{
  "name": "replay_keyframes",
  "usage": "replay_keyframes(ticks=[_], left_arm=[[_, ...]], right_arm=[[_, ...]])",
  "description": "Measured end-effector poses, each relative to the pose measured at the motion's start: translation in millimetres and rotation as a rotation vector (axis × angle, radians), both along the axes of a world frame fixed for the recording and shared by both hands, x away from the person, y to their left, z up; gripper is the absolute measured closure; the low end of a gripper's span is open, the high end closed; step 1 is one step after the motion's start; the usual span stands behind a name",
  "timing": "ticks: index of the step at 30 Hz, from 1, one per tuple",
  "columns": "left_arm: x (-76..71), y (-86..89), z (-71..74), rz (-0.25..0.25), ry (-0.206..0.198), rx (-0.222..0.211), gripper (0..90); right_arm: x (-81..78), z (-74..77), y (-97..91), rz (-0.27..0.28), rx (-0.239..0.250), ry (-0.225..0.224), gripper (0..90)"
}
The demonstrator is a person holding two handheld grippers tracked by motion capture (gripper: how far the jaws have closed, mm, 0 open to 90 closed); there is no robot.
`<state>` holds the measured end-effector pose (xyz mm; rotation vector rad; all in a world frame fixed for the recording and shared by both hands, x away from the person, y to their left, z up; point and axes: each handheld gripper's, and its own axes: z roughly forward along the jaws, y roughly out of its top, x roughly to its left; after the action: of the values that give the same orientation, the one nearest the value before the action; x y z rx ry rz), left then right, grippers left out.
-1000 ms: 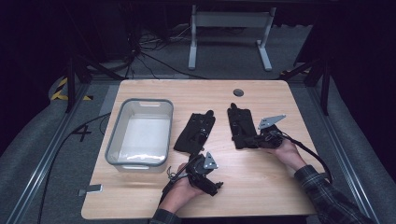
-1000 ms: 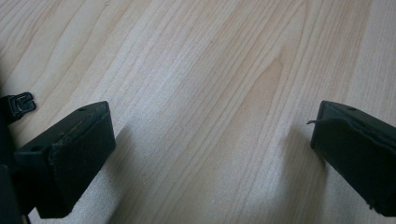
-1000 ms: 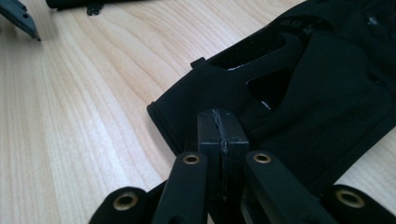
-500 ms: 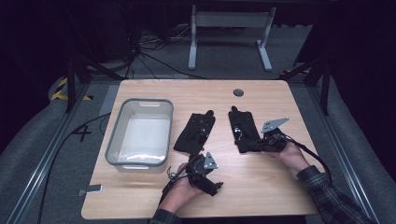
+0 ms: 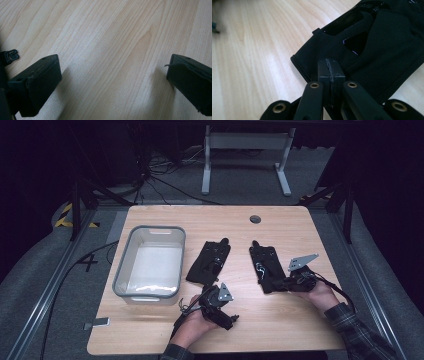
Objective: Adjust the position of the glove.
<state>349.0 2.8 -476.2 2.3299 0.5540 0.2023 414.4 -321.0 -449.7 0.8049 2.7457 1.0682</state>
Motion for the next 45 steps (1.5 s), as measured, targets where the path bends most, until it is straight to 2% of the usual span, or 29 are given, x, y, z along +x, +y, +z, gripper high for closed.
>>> replay_keyframes(ticks=[10, 14, 20, 25, 35, 36, 38, 45], left_arm=[[0.0, 0.0, 0.0, 0.0, 0.0, 0.0, 0.0], [0.0, 0.0, 0.0, 0.0, 0.0, 0.0, 0.0], [0.0, 0.0, 0.0, 0.0, 0.0, 0.0, 0.0], [0.0, 0.0, 0.0, 0.0, 0.0, 0.0, 0.0], [0.0, 0.0, 0.0, 0.0, 0.0, 0.0, 0.0], [0.0, 0.0, 0.0, 0.0, 0.0, 0.0, 0.0], [0.0, 0.0, 0.0, 0.0, 0.0, 0.0, 0.0], [0.1, 0.0, 0.0, 0.0, 0.0, 0.0, 0.0]], right_arm=[[-29.0, -0.1, -16.4, 0.005, 0.005, 0.012, 90.0], [-42.0, 1.4, -18.5, 0.018, -0.024, -0.006, 90.0], [-56.9, 1.8, -21.0, 0.027, -0.033, -0.008, 90.0], [-66.1, 0.4, -26.9, 0.032, -0.008, 0.009, 90.0], [-84.2, -0.3, -35.5, 0.042, 0.003, 0.012, 90.0], [-84.6, 0.1, -36.3, 0.045, 0.007, 0.016, 89.0], [-83.7, 2.0, -37.9, 0.052, 0.028, 0.039, 79.1], [-76.7, 8.8, -49.6, -0.02, 0.057, -0.002, 61.5]])
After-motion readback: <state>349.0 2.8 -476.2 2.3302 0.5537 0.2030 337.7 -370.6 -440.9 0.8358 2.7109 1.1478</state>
